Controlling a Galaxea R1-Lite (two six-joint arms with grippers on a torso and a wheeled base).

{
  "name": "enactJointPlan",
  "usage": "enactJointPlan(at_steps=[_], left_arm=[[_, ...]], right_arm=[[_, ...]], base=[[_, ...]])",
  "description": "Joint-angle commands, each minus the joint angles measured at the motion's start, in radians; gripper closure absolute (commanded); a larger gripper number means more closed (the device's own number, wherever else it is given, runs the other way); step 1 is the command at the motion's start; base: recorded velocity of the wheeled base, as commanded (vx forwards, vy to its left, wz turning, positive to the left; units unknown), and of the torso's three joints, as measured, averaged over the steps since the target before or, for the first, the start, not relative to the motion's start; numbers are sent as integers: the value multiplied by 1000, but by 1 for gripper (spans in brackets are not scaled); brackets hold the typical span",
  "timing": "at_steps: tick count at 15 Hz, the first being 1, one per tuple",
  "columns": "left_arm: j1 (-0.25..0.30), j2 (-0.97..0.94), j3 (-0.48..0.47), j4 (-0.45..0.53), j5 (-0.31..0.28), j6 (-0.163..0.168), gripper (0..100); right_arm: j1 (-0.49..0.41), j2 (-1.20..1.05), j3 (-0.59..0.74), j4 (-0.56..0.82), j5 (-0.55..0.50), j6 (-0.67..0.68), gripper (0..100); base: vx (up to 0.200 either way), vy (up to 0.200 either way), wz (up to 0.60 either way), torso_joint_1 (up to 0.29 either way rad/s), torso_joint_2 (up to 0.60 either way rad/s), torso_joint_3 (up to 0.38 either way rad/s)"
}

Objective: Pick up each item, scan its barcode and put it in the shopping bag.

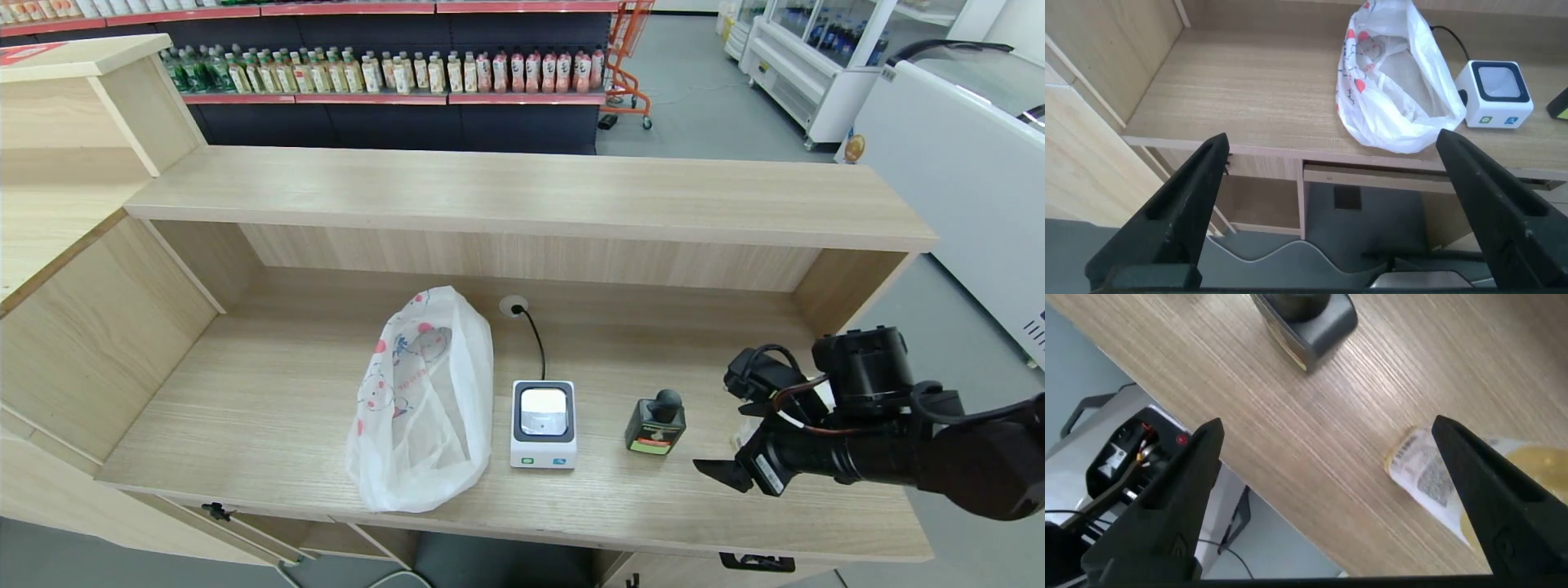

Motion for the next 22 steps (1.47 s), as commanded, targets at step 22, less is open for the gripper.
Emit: enactJointPlan(at_steps=[22], left_arm=[[0,2,0,0,0,-1,0]], right_arm=[[-8,230,-91,-251,276,-37,0]], base=[[0,0,0,0,0,0]])
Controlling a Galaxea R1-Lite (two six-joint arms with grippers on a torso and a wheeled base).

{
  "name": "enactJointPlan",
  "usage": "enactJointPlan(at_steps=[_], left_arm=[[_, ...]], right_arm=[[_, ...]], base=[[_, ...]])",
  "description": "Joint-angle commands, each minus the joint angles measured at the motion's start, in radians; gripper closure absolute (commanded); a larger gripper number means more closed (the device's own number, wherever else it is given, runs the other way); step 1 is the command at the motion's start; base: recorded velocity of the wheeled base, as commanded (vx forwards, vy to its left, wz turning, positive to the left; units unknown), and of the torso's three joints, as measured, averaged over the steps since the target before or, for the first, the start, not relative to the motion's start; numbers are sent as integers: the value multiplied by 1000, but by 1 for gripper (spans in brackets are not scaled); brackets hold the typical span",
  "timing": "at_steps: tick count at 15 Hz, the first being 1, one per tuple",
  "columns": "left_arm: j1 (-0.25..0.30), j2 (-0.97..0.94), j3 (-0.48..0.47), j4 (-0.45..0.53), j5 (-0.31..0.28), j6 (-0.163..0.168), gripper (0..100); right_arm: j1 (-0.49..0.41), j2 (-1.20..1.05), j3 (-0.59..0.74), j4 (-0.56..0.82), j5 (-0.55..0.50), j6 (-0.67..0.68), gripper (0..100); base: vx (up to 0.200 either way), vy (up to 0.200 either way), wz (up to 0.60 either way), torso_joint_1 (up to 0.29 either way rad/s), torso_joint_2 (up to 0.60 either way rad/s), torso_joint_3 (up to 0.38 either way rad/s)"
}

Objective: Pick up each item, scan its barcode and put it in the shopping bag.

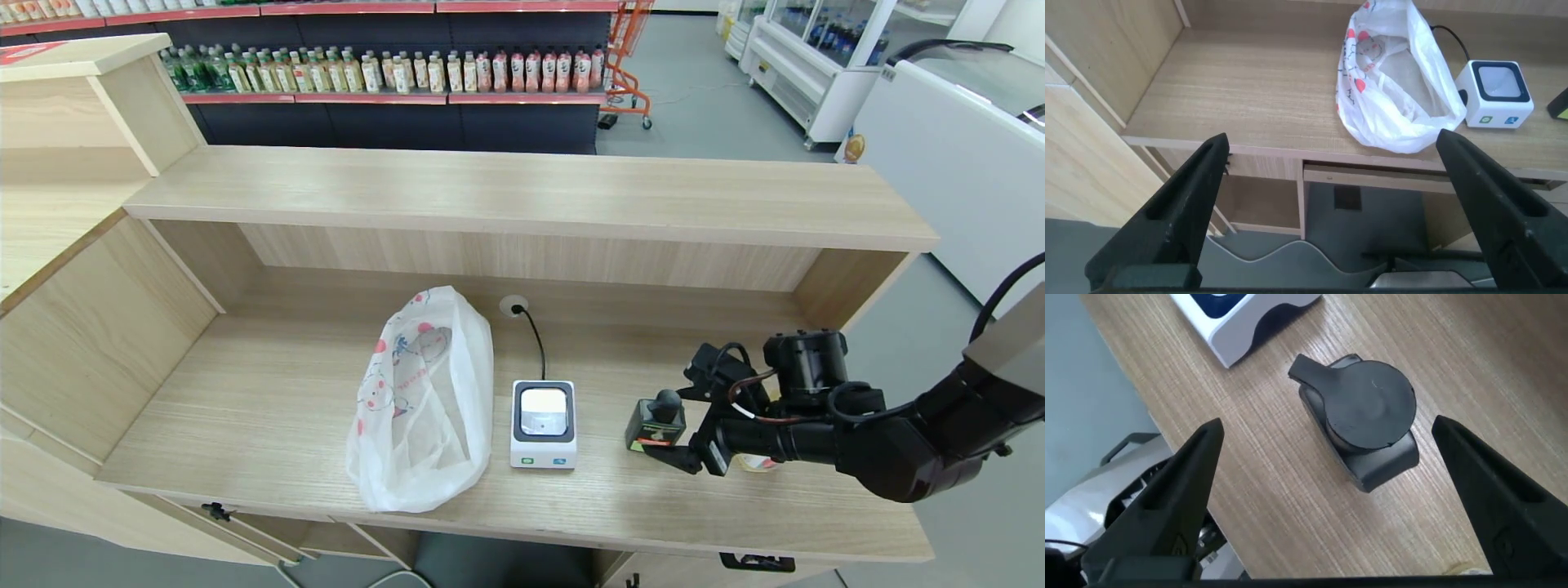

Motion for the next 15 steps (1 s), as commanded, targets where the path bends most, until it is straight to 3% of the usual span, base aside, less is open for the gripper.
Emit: enactJointPlan(at_steps=[1,9,10,15], left_arm=[[0,2,0,0,0,0,0],[0,2,0,0,0,0,0],[0,2,0,0,0,0,0],[0,2,0,0,0,0,0]], right_arm=[[-11,10,-7,-6,0,3,0],[-37,93,-86,3,0,4,0],[-36,102,-93,3,0,1,100],[-21,139,-127,3,-3,-29,100]], base=[[0,0,0,0,0,0],[0,0,0,0,0,0],[0,0,0,0,0,0],[0,0,0,0,0,0]])
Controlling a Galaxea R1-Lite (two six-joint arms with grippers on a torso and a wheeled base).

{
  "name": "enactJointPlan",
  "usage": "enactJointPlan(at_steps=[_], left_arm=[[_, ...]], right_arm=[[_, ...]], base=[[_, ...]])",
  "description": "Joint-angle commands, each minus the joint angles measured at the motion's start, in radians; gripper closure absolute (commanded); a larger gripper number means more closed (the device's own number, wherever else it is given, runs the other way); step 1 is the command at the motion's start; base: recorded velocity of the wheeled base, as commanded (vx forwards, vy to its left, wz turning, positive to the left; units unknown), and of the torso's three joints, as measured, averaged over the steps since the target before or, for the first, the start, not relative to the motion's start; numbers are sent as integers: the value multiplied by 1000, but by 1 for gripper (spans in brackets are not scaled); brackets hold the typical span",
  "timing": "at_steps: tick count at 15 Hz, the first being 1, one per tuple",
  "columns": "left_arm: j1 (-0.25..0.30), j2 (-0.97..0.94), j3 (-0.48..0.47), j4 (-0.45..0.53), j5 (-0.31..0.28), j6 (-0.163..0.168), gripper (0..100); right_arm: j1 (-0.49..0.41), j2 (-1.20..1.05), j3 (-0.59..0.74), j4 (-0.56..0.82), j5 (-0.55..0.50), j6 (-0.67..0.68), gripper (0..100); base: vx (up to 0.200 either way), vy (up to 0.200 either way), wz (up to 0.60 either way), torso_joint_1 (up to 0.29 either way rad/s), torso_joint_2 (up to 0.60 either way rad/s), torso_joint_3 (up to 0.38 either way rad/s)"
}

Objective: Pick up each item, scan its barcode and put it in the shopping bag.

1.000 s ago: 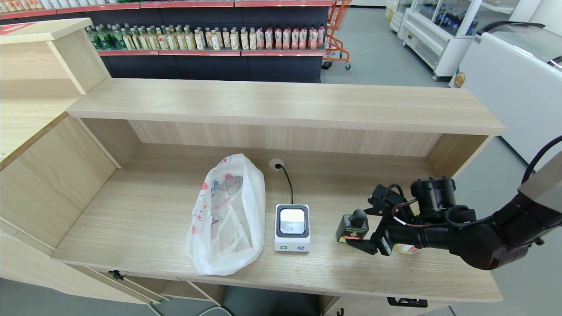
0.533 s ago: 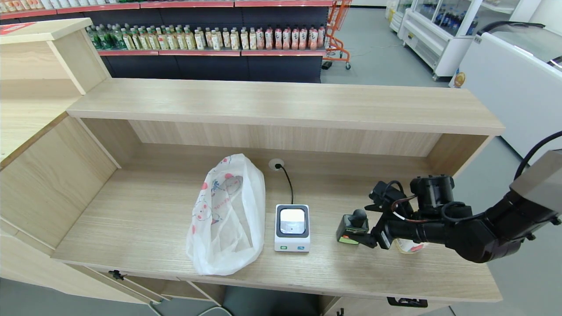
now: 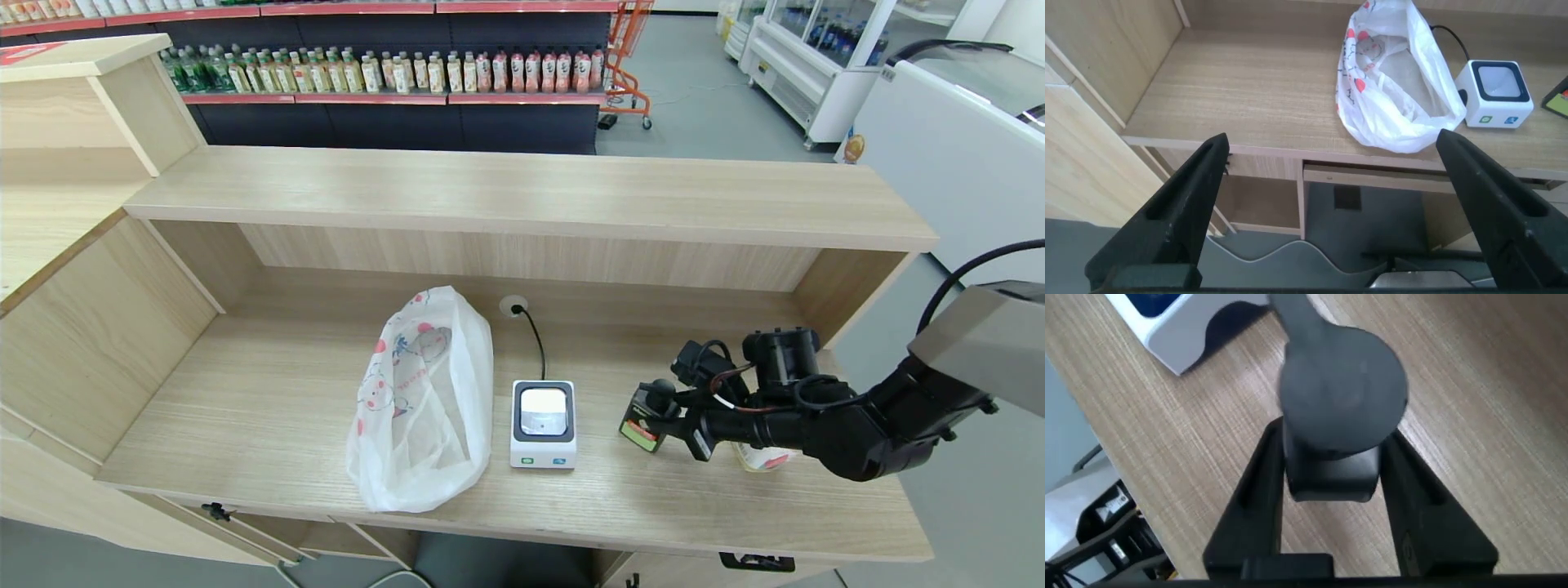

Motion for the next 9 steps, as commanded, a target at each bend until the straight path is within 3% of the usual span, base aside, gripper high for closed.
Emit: enactJointPlan(at_steps=[1,6,9], left_arm=[[0,2,0,0,0,0,0],[0,2,0,0,0,0,0],[0,2,0,0,2,0,0]], right_arm=[[3,10,-8,-2,1,0,100],[-51,-68,-97,25,-7,105,100],[-38,-136,-114,34,-1,221,100]], base=[[0,0,0,0,0,0],[0,0,0,0,0,0],[0,0,0,0,0,0]])
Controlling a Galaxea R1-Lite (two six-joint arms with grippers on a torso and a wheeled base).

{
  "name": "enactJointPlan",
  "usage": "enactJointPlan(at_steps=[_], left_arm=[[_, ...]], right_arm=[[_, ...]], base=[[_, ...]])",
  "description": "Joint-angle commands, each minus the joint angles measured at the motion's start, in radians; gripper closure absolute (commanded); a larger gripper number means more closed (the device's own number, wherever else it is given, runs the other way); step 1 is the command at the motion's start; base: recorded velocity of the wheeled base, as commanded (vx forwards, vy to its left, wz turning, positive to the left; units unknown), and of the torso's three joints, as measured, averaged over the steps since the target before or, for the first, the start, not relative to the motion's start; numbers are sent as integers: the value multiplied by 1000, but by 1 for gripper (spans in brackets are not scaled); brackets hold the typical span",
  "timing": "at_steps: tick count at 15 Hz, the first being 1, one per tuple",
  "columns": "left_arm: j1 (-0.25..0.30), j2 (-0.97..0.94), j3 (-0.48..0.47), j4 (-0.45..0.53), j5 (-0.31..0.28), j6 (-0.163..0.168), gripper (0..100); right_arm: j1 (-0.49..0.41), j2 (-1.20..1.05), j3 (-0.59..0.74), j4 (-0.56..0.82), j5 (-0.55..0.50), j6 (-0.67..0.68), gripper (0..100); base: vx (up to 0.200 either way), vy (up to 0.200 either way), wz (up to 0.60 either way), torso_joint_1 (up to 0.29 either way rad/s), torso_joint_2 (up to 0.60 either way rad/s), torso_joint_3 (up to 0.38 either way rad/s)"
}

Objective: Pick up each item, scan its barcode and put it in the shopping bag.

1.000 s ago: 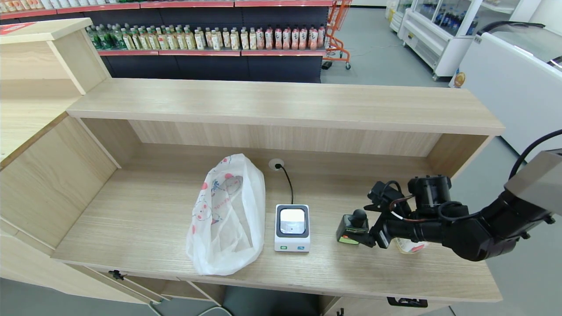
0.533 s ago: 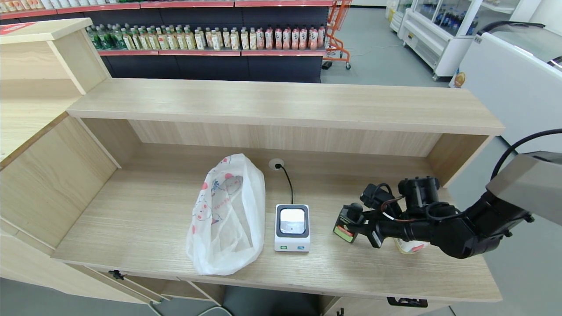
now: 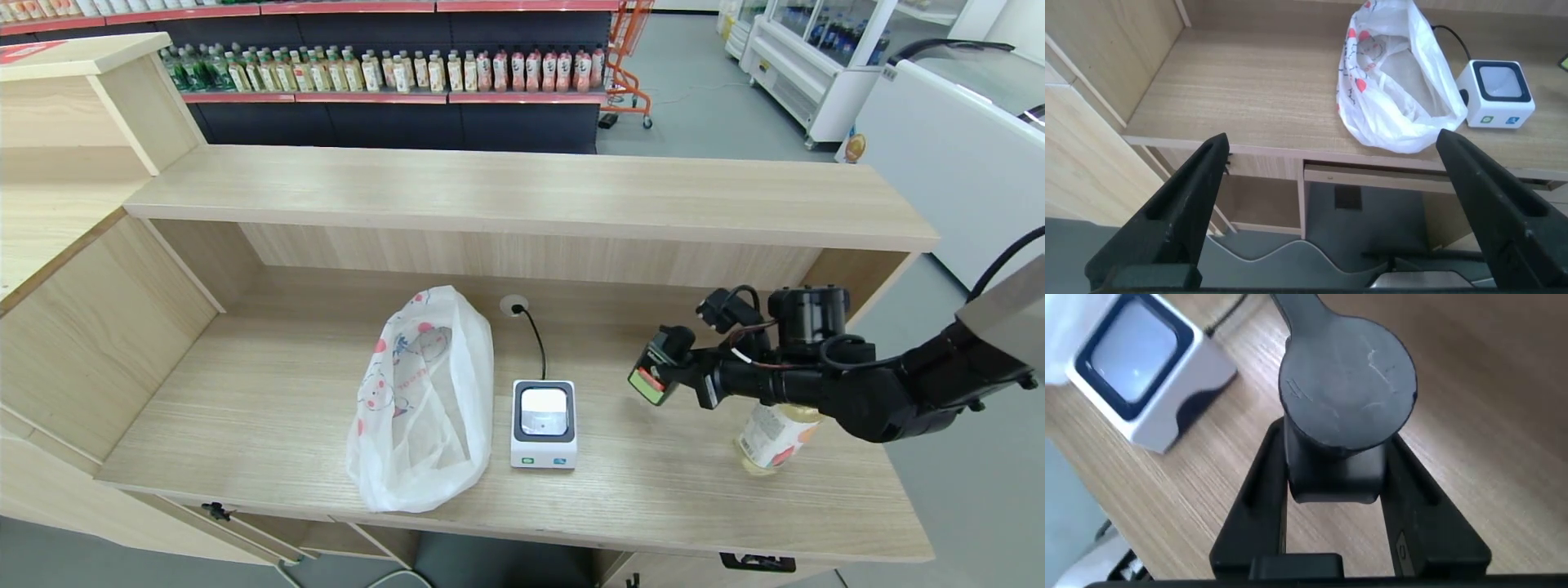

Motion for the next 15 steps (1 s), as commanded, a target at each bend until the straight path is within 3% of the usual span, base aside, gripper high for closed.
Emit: enactJointPlan(at_steps=[1,6,9,11,13,14,15], left_arm=[[0,1,0,-1,-1,0,0],[0,1,0,-1,-1,0,0],[0,1,0,-1,-1,0,0],[0,1,0,-1,-1,0,0],[0,1,0,-1,-1,0,0],[0,1,0,-1,-1,0,0],[0,1,0,-1,-1,0,0]], right_arm=[[17,-91,-19,-2,11,35,100],[68,-242,-10,-2,60,49,100],[71,-375,67,8,56,-43,100],[70,-493,177,1,57,-209,100],[8,-604,292,3,63,-560,100],[-3,-628,337,-12,97,-695,100],[-7,-648,381,-55,221,-833,100]], base=[[0,0,0,0,0,0],[0,0,0,0,0,0],[0,0,0,0,0,0],[0,0,0,0,0,0],[0,0,0,0,0,0],[0,0,0,0,0,0],[0,0,0,0,0,0]])
